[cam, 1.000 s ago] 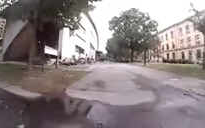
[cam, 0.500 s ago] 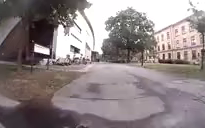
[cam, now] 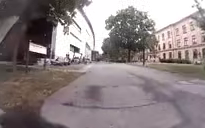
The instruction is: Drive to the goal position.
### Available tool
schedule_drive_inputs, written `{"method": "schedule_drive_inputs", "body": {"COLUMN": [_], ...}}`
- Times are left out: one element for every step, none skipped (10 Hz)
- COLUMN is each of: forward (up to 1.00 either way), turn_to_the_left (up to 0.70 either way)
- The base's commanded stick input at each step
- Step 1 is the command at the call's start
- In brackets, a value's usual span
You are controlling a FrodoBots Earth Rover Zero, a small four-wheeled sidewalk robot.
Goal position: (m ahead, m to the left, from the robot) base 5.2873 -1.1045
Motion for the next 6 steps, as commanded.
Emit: {"method": "schedule_drive_inputs", "body": {"forward": [0.7, 0.7, 0.7, 0.7, 0.7, 0.7], "turn_to_the_left": [0.0, 0.0, 0.0, 0.0, 0.0, 0.0]}}
